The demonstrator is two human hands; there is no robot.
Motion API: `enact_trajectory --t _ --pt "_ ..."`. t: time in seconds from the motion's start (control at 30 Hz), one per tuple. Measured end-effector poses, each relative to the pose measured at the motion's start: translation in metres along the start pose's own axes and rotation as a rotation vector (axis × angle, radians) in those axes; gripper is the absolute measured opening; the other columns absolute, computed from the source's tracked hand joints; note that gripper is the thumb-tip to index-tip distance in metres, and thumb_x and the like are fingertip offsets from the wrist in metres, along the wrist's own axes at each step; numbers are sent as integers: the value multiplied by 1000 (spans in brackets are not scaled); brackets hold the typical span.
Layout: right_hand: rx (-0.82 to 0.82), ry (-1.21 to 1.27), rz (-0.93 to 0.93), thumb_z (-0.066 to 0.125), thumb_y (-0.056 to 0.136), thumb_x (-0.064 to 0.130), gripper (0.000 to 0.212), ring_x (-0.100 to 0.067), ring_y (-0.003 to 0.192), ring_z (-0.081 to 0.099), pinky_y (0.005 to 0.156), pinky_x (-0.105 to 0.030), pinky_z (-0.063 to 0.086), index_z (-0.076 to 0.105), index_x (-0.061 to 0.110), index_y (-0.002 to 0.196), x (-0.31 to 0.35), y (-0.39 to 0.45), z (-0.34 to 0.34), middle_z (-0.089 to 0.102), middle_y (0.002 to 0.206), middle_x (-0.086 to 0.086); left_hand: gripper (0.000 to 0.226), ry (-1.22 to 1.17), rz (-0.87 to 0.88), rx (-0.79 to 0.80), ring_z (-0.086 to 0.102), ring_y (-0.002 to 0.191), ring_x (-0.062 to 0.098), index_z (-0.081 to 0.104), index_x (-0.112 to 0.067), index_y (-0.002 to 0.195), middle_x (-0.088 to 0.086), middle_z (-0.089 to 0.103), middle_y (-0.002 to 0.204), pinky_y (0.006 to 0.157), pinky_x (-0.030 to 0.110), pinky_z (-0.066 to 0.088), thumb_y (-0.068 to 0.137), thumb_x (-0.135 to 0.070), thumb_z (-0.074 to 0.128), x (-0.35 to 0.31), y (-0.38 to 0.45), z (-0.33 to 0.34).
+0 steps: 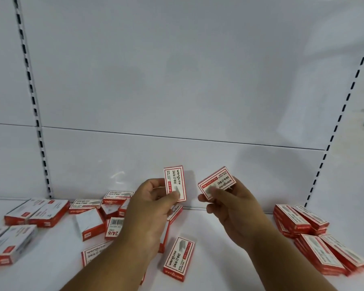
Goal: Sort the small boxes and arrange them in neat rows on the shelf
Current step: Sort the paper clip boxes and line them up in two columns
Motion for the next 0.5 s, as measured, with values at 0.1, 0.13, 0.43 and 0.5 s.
enact_trajectory --t 0.1,0.13,0.43,0.5 --pt "-23 -92 -18 60 91 -2 20 -25 71 62 58 -31 44 67 7 107 -1 1 -4 70 86 -13 23 81 30 7 71 94 13 64 -37 100 -17 73 100 87 42 59 84 -26 76 -1 0 1" --pt "-25 -108 -31 62 90 0 17 -23 67 58 58 -30 42 69 8 104 1 1 -2 69 83 -14 23 110 40 12 71 94 12 63 -37 101 -18 73 100 88 42 58 84 -28 76 -3 0 1" --pt "-177 -220 -173 63 93 8 19 -18 62 66 56 -27 53 64 16 110 42 -30 3 76 85 -7 49 180 126 89 72 79 4 49 -40 115 -20 71 93 62 17 57 80 -24 79 -39 -31 15" --pt "-181 -271 -191 59 96 9 16 -17 64 67 60 -26 57 67 18 106 56 -43 -7 76 85 -3 46 214 151 126 73 79 7 49 -40 113 -15 73 95 71 27 61 81 -24 79 -48 -43 30"
Point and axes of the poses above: each hand's wrist, its own y-axis towards the middle knuckle, its own z-axis out of the palm, x = y × z, the point moved 9 cm from there along y, towards the middle knuckle
